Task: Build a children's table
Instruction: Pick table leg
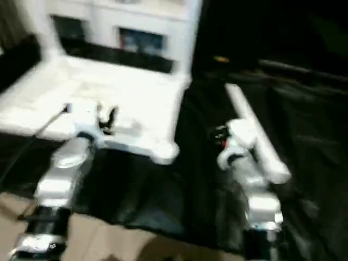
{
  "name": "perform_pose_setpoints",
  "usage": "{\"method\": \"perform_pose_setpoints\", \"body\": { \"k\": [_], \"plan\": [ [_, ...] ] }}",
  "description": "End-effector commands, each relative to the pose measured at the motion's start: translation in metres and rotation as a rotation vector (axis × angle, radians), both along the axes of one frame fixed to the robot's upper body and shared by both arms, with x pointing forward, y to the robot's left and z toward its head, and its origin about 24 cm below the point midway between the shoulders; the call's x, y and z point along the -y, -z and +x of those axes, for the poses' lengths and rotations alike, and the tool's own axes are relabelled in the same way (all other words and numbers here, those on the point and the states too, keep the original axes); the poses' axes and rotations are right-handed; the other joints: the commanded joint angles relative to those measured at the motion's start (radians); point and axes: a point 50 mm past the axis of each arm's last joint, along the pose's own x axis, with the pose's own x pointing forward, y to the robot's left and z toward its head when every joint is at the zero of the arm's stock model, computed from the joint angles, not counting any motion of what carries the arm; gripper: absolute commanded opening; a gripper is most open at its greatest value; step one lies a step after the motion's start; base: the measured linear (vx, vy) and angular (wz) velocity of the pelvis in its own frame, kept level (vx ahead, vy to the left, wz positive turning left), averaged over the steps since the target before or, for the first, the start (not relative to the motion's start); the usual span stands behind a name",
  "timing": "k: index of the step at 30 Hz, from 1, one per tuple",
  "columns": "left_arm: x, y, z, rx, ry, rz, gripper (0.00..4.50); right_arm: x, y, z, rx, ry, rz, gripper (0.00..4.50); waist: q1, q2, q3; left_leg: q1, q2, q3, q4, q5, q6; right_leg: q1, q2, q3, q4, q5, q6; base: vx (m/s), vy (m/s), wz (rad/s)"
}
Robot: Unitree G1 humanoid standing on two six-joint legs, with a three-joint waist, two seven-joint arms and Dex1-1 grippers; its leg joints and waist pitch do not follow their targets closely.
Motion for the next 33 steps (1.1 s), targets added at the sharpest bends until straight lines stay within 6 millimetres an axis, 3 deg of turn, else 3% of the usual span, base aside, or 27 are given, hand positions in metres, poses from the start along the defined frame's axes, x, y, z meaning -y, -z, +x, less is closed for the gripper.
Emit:
{"method": "perform_pose_setpoints", "body": {
  "k": [1, 2, 3, 4, 5, 6, 7, 8, 9, 10, 11, 12, 13, 15, 17, 19, 20, 23, 24, 26, 27, 30, 33],
  "plan": [
    [0.009, -0.002, -0.001, -0.001, 0.037, -0.027, 2.94, 0.008, -0.007, 0.002, 0.016, 0.022, -0.029, 3.2, -0.007, -0.018, -0.052, 0.029, 0.04, -0.026, -0.1, 0.21, 0.31, 0.063, -0.102, 0.082, -0.167, -0.042, -0.02, -0.043, -0.123, -0.39],
    [0.009, -0.001, -0.002, -0.004, 0.034, -0.027, 3.0, 0.008, -0.008, 0.003, 0.019, 0.02, -0.034, 3.31, -0.001, -0.047, -0.059, 0.036, 0.0, -0.008, -0.09, -0.009, 0.242, 0.103, -0.104, 0.096, -0.194, -0.204, 0.018, -0.034, -0.148, -0.27],
    [0.009, -0.001, -0.002, -0.007, 0.033, -0.028, 3.1, 0.008, -0.008, 0.004, 0.02, 0.019, -0.038, 3.4, 0.001, -0.051, -0.05, -0.03, -0.006, -0.017, -0.062, -0.087, 0.177, 0.19, -0.197, 0.129, -0.248, -0.473, 0.026, -0.066, -0.194, -0.12],
    [0.008, 0.0, -0.002, -0.01, 0.025, -0.025, 3.1, 0.007, -0.009, 0.004, 0.019, 0.009, -0.036, 3.4, 0.033, -0.04, -0.041, -0.009, 0.008, -0.031, -0.004, -0.097, 0.058, 0.171, -0.255, 0.158, -0.323, -0.888, 0.003, -0.066, -0.194, -0.12],
    [0.008, 0.001, -0.002, -0.01, 0.019, -0.021, 3.2, 0.006, -0.009, 0.004, 0.017, 0.001, -0.033, 3.48, 0.029, -0.04, -0.028, -0.013, 0.001, -0.044, -0.009, -0.084, 0.048, 0.191, -0.24, 0.153, -0.332, -0.969, -0.042, -0.059, -0.18, -0.05],
    [0.007, 0.001, -0.003, -0.007, 0.011, -0.012, 3.29, 0.006, -0.01, 0.005, 0.019, -0.005, -0.041, 3.54, 0.027, -0.028, -0.021, -0.009, 0.007, -0.05, -0.055, -0.054, 0.047, 0.198, -0.215, 0.137, -0.332, -0.888, -0.094, 0.004, -0.115, -0.02],
    [0.007, 0.001, -0.003, -0.013, 0.011, -0.009, 3.37, 0.006, -0.01, 0.006, 0.023, -0.011, -0.041, 3.64, 0.021, -0.022, -0.018, -0.019, 0.013, -0.053, -0.091, -0.031, 0.042, 0.208, -0.191, 0.117, -0.317, -0.799, -0.113, 0.004, -0.115, -0.02],
    [0.006, 0.002, -0.004, -0.018, 0.009, -0.004, 3.45, 0.006, -0.011, 0.007, 0.024, -0.013, -0.041, 3.74, 0.011, -0.007, -0.029, 0.002, 0.025, -0.047, -0.15, 0.028, 0.021, 0.199, -0.128, 0.075, -0.281, -0.52, -0.148, 0.01, -0.051, -0.03],
    [0.005, 0.002, -0.004, -0.021, 0.008, 0.006, 3.55, 0.007, -0.012, 0.009, 0.025, -0.013, -0.043, 3.84, -0.002, -0.008, -0.044, 0.024, 0.031, -0.054, -0.154, 0.147, 0.041, 0.177, -0.101, 0.063, -0.234, -0.171, -0.173, 0.0, 0.0, 0.0],
    [0.005, 0.002, -0.004, -0.023, 0.007, 0.013, 3.55, 0.007, -0.012, 0.009, 0.025, -0.011, -0.044, 3.84, -0.003, -0.002, -0.054, 0.043, 0.036, -0.057, -0.149, 0.226, 0.051, 0.164, -0.1, 0.065, -0.213, -0.008, -0.202, 0.0, 0.0, 0.0],
    [0.004, 0.002, -0.005, -0.018, 0.016, 0.026, 3.73, 0.008, -0.014, 0.012, 0.026, -0.02, -0.046, 3.98, -0.007, -0.011, -0.059, 0.045, 0.035, -0.059, -0.131, 0.414, 0.086, 0.152, -0.101, 0.077, -0.193, 0.252, -0.248, 0.062, -0.011, 0.09],
    [0.003, 0.002, -0.006, -0.015, 0.024, 0.035, 3.76, 0.008, -0.015, 0.013, 0.028, -0.027, -0.046, 4.06, -0.005, -0.015, -0.068, 0.034, 0.025, -0.059, -0.118, 0.587, 0.098, 0.159, -0.093, 0.078, -0.176, 0.43, -0.281, 0.051, 0.006, 0.05],
    [0.004, 0.002, -0.007, -0.012, 0.056, 0.032, 3.8, 0.011, -0.016, 0.016, 0.028, -0.025, -0.054, 4.16, -0.001, -0.014, -0.07, 0.036, 0.021, -0.055, -0.113, 0.614, 0.1, 0.155, -0.092, 0.077, -0.176, 0.463, -0.292, 0.051, 0.006, 0.05],
    [0.006, 0.0, -0.009, 0.0, 0.118, 0.055, 3.98, 0.017, -0.018, 0.023, 0.016, -0.013, -0.062, 4.35, 0.004, -0.012, -0.063, 0.03, 0.02, -0.048, -0.12, 0.532, 0.114, 0.15, -0.096, 0.075, -0.185, 0.393, -0.324, 0.0, 0.0, 0.0],
    [0.01, -0.001, -0.012, -0.002, 0.199, 0.046, 4.15, 0.025, -0.021, 0.029, 0.007, 0.002, -0.104, 4.47, 0.009, -0.007, -0.052, 0.027, 0.034, -0.042, -0.132, 0.315, 0.122, 0.147, -0.108, 0.077, -0.201, 0.195, -0.344, 0.0, 0.0, 0.0],
    [0.014, 0.001, -0.016, -0.026, 0.294, 0.079, 4.3, 0.034, -0.024, 0.038, -0.02, 0.017, -0.144, 4.5, 0.01, -0.007, -0.048, 0.028, 0.045, -0.04, -0.141, 0.211, 0.094, 0.147, -0.113, 0.074, -0.209, 0.079, -0.341, 0.0, 0.0, 0.0],
    [0.014, 0.002, -0.017, -0.038, 0.323, 0.095, 4.41, 0.037, -0.025, 0.041, -0.03, 0.021, -0.155, 4.5, 0.011, -0.007, -0.043, 0.029, 0.048, -0.032, -0.144, 0.152, 0.071, 0.143, -0.113, 0.076, -0.216, 0.034, -0.329, 0.0, 0.0, 0.0],
    [0.015, 0.004, -0.022, -0.077, 0.437, 0.158, 4.41, 0.048, -0.025, 0.052, -0.105, 0.008, -0.23, 4.5, 0.001, -0.014, -0.038, 0.022, 0.049, -0.025, -0.155, 0.046, 0.009, 0.148, -0.114, 0.077, -0.223, -0.072, -0.293, -0.055, -0.019, 0.02],
    [0.016, 0.001, -0.025, -0.088, 0.511, 0.165, 4.41, 0.053, -0.024, 0.057, -0.161, 0.0, -0.252, 4.5, 0.0, -0.018, -0.04, 0.026, 0.049, -0.02, -0.155, 0.02, -0.013, 0.145, -0.115, 0.077, -0.227, -0.102, -0.282, -0.053, -0.028, 0.02],
    [0.017, -0.002, -0.029, -0.107, 0.577, 0.172, 4.41, 0.057, -0.021, 0.061, -0.206, -0.015, -0.266, 4.5, -0.002, -0.019, -0.038, 0.021, 0.048, -0.019, -0.156, 0.015, -0.026, 0.146, -0.114, 0.078, -0.227, -0.106, -0.277, -0.027, -0.014, 0.01],
    [0.019, -0.006, -0.036, -0.133, 0.684, 0.187, 4.41, 0.063, -0.014, 0.067, -0.294, -0.028, -0.275, 4.5, -0.004, -0.025, -0.039, 0.017, 0.047, -0.019, -0.156, 0.012, -0.028, 0.145, -0.117, 0.077, -0.225, -0.12, -0.28, 0.0, 0.0, 0.0],
    [0.017, -0.009, -0.039, -0.143, 0.731, 0.191, 4.41, 0.067, -0.011, 0.071, -0.354, -0.002, -0.276, 4.5, -0.004, -0.02, -0.04, 0.016, 0.045, -0.014, -0.154, 0.024, -0.024, 0.142, -0.113, 0.077, -0.225, -0.099, -0.293, 0.0, 0.0, 0.0],
    [0.017, -0.011, -0.039, -0.147, 0.741, 0.195, 4.41, 0.07, -0.008, 0.073, -0.399, 0.013, -0.269, 4.5, -0.001, -0.022, -0.042, 0.014, 0.047, -0.013, -0.155, 0.033, -0.019, 0.143, -0.113, 0.075, -0.223, -0.082, -0.295, 0.0, 0.0, 0.0]
  ]
}}
